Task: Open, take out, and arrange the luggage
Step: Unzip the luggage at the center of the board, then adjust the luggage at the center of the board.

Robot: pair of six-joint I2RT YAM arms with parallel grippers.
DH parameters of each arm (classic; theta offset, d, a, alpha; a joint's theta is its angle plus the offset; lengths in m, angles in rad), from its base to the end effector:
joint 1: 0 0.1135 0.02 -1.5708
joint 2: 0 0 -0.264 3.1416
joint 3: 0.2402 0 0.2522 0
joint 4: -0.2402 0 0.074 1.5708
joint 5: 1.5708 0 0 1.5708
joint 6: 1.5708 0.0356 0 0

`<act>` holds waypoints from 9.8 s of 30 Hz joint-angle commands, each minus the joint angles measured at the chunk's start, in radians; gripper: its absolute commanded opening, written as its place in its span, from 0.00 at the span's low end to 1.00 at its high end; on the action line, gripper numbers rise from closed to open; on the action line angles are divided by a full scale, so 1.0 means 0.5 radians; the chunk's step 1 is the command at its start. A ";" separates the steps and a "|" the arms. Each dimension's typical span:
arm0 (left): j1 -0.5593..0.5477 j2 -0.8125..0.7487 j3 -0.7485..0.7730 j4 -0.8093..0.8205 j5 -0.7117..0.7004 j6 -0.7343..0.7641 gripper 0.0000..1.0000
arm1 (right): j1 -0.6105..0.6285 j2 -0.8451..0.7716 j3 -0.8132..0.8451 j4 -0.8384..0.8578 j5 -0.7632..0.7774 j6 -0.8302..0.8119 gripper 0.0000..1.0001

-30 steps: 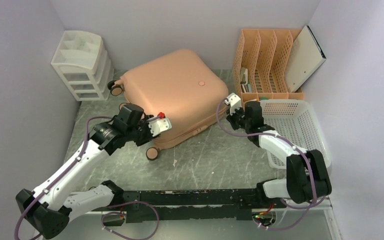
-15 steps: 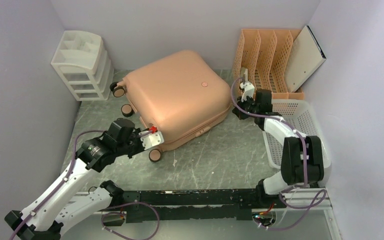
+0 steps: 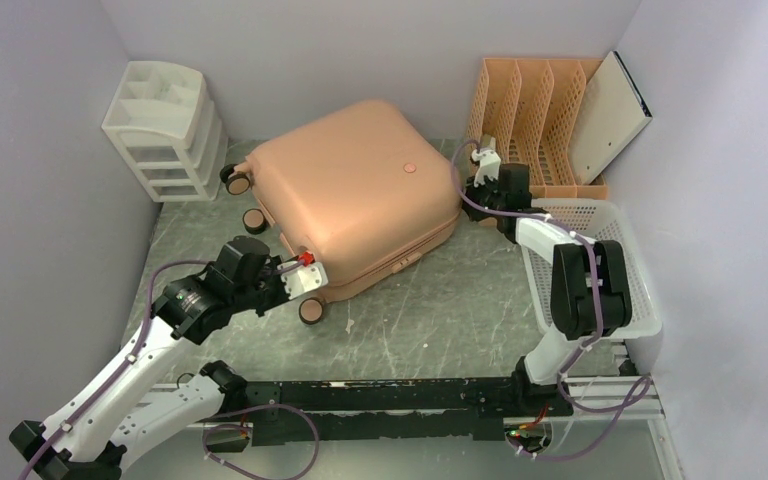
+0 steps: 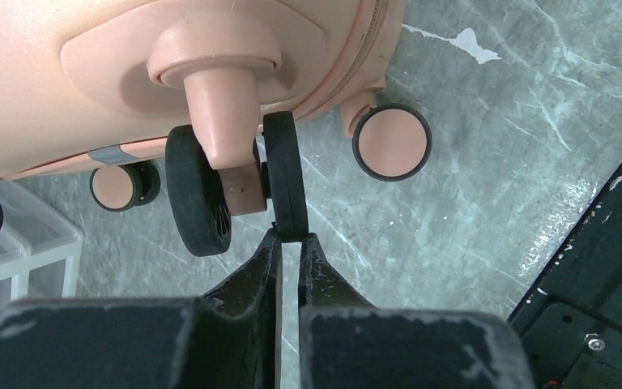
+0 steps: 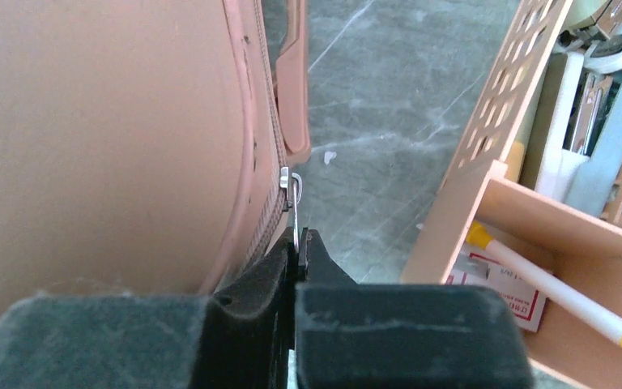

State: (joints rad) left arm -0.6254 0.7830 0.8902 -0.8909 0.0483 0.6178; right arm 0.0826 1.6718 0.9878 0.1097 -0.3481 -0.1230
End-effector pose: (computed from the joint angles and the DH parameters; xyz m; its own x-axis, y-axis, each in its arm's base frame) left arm 0.1187 -0.0878 0.3083 -0.1117 0.7943 -0.5971 0.8308 0.4044 0.3825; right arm 0.3624 0.0422 0.2095 -0.4928 -0.1565 -0.8560 -0.4266 0.9008 0.0809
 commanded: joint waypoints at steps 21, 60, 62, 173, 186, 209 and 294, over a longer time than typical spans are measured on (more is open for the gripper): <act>0.088 -0.125 -0.050 0.171 -0.313 -0.044 0.36 | 0.034 0.195 0.185 0.282 -0.217 -0.022 0.00; -0.819 1.107 0.434 0.529 0.359 0.047 0.85 | 0.025 -0.641 -0.658 0.221 -0.859 0.144 0.00; -0.875 1.146 0.364 0.629 0.186 0.018 0.85 | 0.024 -0.637 -0.656 0.222 -0.847 0.134 0.00; -0.961 0.529 -0.572 0.294 0.476 0.676 0.05 | 0.117 0.968 0.982 0.330 -0.697 -0.589 0.01; -0.908 0.455 -0.603 0.394 0.267 0.611 0.06 | 0.181 1.118 1.185 0.218 -1.126 -0.530 0.00; -0.401 -0.049 -0.098 0.038 0.788 0.505 0.97 | 0.192 -0.061 -0.297 0.517 -1.397 -0.425 0.23; 0.959 2.322 1.941 0.596 -0.643 -0.534 0.97 | 0.016 0.580 1.124 -1.530 -1.434 -2.814 0.84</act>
State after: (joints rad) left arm -0.1341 1.9156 1.8767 -0.5697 -0.3157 0.3679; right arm 0.0631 1.9179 1.5009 -0.7307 -0.9836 -1.5150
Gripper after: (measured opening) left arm 0.971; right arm 0.859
